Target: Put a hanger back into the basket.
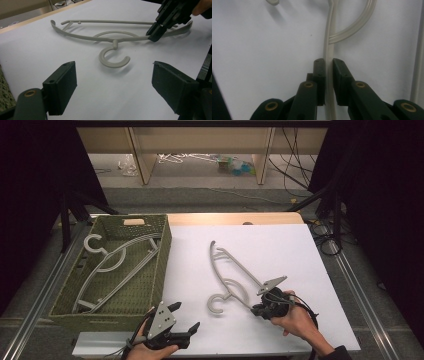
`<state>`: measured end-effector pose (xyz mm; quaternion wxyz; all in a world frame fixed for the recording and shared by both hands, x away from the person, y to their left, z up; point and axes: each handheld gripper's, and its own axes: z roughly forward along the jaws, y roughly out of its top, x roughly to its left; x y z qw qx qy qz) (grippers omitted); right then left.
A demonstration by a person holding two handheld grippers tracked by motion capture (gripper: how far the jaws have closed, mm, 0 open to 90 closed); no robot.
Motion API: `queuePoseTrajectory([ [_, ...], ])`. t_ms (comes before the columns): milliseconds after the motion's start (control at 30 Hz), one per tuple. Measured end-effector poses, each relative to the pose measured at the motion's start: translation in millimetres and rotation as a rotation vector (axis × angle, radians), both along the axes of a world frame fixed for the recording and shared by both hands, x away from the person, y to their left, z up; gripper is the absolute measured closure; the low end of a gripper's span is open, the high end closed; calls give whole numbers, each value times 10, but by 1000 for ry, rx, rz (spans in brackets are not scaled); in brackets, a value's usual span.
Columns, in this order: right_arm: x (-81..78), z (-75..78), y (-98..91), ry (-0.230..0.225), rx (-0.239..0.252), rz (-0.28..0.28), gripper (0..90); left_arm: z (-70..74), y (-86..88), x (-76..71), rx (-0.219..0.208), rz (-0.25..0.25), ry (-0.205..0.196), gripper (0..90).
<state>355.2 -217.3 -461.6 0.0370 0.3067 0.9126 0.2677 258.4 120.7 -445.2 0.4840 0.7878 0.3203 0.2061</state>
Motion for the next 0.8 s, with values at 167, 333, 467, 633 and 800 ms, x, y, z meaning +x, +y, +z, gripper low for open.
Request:
queuePoseTrajectory([
  [167,-66,116,-97,-7,59,44,817,-20,-5,22,24,3,-5,212],
  [333,-164,256,-244,35,121,86,822,-60,-59,103,96,-29,-67,230],
  [467,-216,302,-345,53,150,107,823,-100,-161,193,122,-36,-84,244],
  [633,-305,312,-440,50,166,142,824,-115,-348,338,149,-98,-100,258],
  [800,-374,333,-471,64,168,161,824,-150,-531,505,231,-155,-110,271],
])
